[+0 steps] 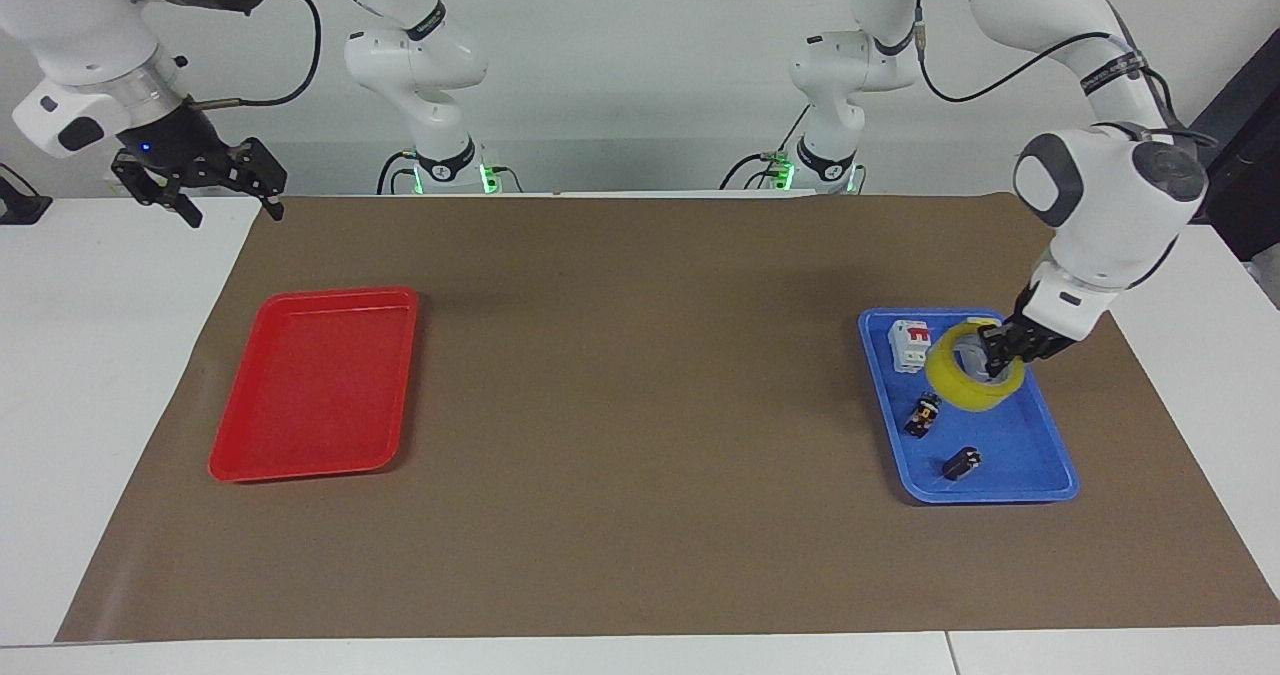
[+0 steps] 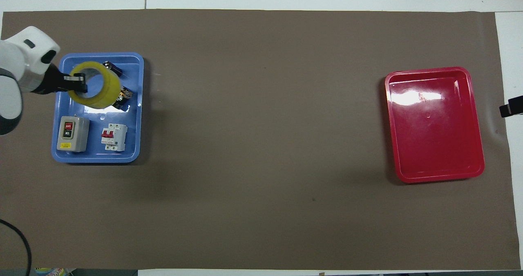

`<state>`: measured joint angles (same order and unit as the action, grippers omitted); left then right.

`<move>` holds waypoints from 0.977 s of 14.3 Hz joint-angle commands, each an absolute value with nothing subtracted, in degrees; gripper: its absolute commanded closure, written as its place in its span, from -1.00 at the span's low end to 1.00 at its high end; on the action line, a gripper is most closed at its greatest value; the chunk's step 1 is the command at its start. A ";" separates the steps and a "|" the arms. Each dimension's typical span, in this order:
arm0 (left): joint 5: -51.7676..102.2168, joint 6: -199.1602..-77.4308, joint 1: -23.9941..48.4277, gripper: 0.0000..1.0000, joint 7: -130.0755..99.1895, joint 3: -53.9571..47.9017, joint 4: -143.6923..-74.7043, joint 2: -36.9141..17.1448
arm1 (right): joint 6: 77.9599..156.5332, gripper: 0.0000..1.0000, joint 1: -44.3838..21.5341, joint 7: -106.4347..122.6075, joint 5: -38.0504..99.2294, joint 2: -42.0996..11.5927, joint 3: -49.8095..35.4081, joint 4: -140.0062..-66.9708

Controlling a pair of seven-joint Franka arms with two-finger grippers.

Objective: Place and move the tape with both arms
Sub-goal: 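Lift the tape roll with the left gripper toward the table center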

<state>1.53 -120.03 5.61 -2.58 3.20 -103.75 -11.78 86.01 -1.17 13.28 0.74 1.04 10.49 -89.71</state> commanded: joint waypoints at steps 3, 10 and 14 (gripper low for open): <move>1.67 -124.88 21.58 1.00 -22.28 3.87 -105.21 -15.63 | 86.31 -1.00 -0.79 14.24 0.62 1.93 10.11 -90.70; -4.75 -127.09 38.65 1.00 -49.29 3.78 -97.40 -25.47 | 86.66 -1.00 0.09 14.15 0.70 1.85 10.46 -90.62; -4.66 -129.29 44.03 1.00 -51.33 3.52 -97.03 -27.51 | 86.66 -1.00 -0.35 14.06 0.70 1.85 10.20 -90.62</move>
<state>-3.98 -128.56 42.44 -50.36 2.63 -98.30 -26.64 86.01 -0.57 13.28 0.74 1.04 10.53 -89.71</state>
